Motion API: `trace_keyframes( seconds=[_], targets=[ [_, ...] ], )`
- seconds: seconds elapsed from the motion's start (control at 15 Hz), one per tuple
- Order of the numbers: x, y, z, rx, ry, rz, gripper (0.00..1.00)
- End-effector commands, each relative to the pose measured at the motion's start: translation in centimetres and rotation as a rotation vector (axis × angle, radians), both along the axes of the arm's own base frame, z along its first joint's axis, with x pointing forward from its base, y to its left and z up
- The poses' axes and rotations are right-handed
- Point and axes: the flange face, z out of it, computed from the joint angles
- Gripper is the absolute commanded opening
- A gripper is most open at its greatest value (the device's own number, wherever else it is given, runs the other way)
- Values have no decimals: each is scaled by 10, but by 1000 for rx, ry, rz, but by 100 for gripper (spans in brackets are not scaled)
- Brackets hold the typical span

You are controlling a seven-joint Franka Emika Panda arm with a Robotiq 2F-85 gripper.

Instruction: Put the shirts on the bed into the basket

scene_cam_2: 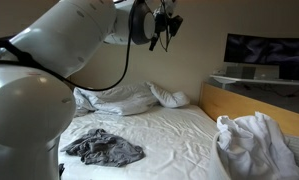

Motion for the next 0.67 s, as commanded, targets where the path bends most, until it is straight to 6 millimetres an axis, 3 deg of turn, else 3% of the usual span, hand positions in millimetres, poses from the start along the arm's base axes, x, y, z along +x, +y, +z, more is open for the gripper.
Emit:
trace_keyframes(
  seconds=[0.0, 0.2, 0.6],
  targets=[
    [16, 10, 8, 165, -101, -23, 100],
    [35, 18, 14, 208, -253, 34, 100],
    [68, 24, 4, 57, -446, 210, 100]
  ],
)
